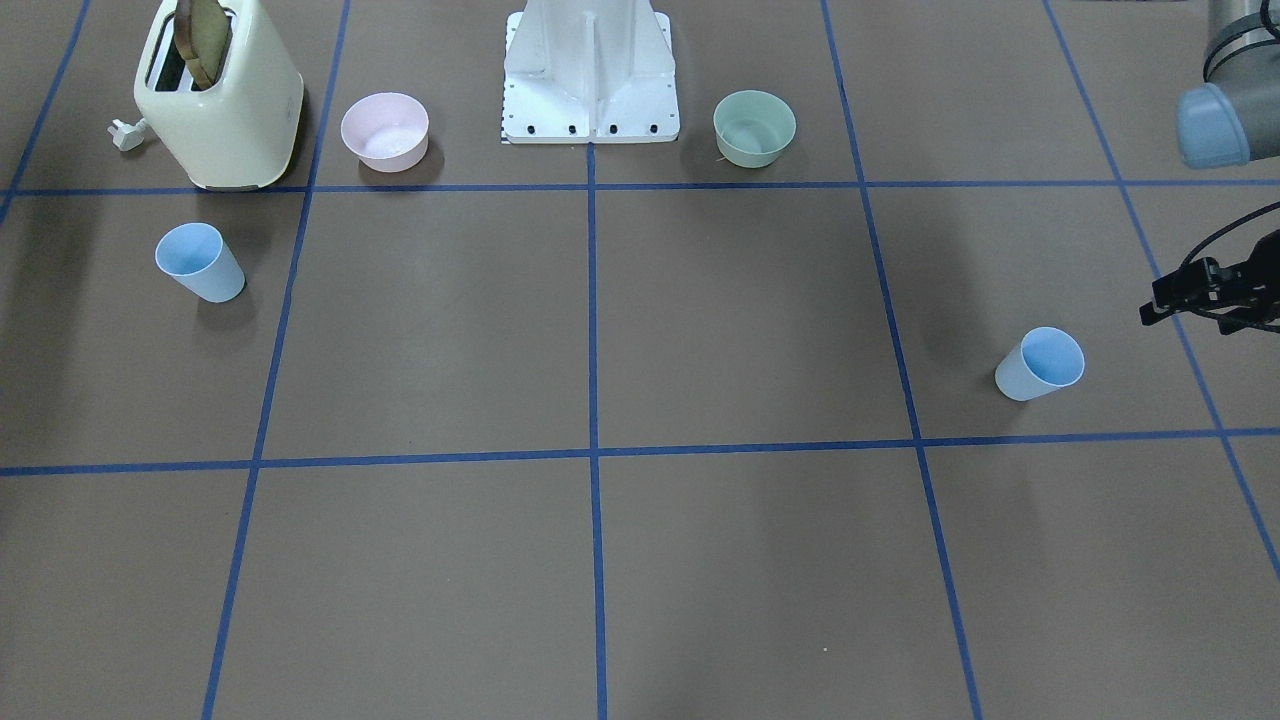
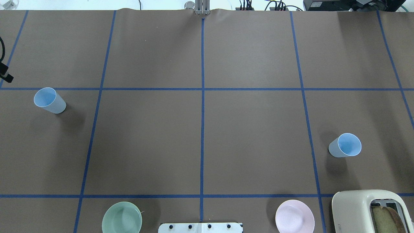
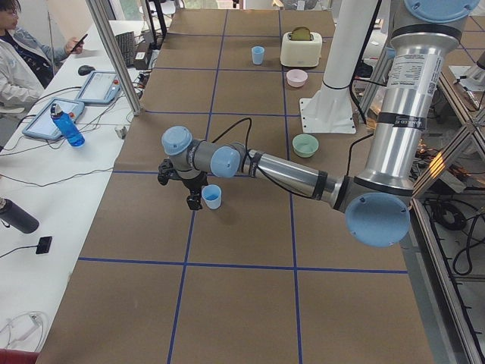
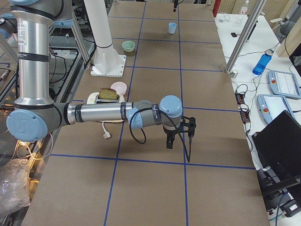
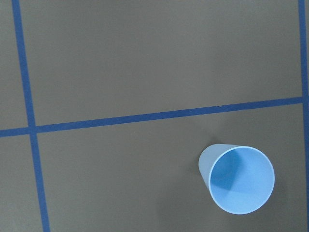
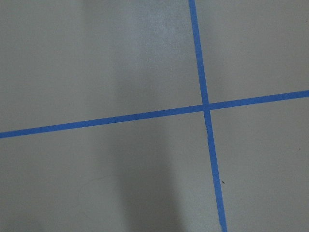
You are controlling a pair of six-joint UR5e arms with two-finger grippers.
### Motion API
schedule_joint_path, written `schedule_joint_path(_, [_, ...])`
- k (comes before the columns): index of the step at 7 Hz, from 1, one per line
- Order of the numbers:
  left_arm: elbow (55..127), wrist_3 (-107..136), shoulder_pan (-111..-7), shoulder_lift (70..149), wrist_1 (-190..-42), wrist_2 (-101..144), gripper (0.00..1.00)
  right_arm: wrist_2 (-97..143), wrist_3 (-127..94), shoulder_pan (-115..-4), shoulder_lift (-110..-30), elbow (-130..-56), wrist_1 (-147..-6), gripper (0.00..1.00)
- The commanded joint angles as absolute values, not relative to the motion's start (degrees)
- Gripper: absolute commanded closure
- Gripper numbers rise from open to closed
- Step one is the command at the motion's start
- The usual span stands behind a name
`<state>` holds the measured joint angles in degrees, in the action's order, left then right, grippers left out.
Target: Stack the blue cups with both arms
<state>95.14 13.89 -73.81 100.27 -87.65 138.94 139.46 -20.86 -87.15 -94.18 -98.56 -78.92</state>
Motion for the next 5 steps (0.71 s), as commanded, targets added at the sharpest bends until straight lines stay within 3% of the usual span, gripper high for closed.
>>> schedule_joint_path(1, [92.0, 14.3, -72.2, 101.9, -90.2, 139.0, 0.02, 140.6, -23.2, -86.6, -94.7, -99.7, -75.9, 0.0])
schedule_joint_path(2, [89.1, 14.6, -71.5, 102.5, -93.7, 138.9, 0.02, 138.4, -24.2, -82.5, -94.8, -102.4, -74.6, 0.01])
schedule_joint_path(4, [87.9, 16.5, -69.7, 103.2, -95.6, 138.9, 0.02, 138.2, -27.6, -77.5, -95.4, -106.9, -74.2, 0.15])
schedule_joint_path(5, [88.1, 16.5, -69.2, 103.2, -95.9, 138.9, 0.02, 137.7, -27.6, -74.5, -95.8, -108.6, -74.2, 0.15])
